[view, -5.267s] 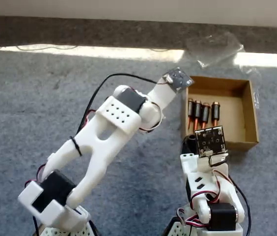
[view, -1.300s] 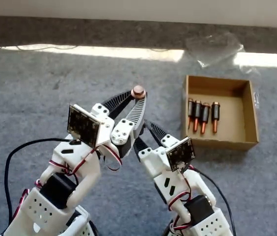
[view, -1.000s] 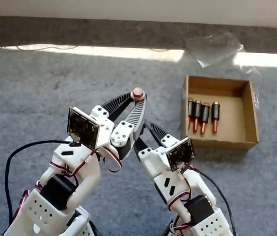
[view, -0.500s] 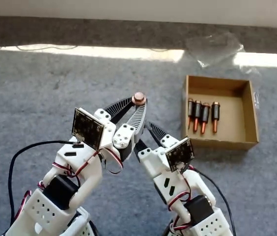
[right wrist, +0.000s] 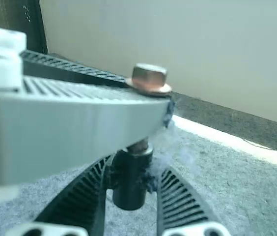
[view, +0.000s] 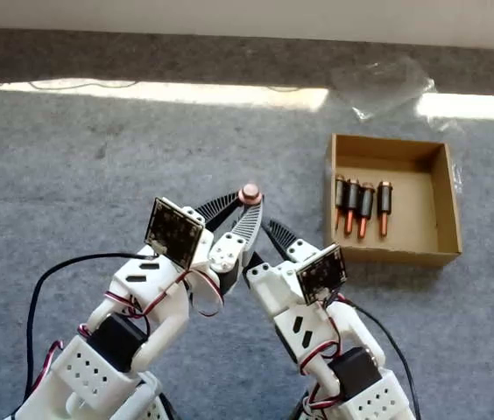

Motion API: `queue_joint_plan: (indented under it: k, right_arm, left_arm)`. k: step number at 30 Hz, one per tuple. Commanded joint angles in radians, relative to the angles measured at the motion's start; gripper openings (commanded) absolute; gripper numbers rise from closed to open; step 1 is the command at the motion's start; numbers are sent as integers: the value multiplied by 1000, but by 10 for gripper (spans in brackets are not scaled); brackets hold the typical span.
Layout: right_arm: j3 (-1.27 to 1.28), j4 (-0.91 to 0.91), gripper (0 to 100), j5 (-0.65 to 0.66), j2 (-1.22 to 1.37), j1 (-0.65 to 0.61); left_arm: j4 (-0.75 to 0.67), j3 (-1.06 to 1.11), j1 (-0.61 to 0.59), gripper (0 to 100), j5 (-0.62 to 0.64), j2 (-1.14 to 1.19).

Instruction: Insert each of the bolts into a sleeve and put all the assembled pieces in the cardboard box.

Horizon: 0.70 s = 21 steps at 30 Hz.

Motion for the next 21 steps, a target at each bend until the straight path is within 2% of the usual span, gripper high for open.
queue_joint_plan:
  k: [1, 21]
  right_arm:
    - [140, -7, 4, 9, -10, -4]
    - [140, -7, 4, 9, -10, -4]
  left_arm:
    - [-5, -5, 2, 4, 0, -19]
    - [-9, 41, 2, 5, -3, -19]
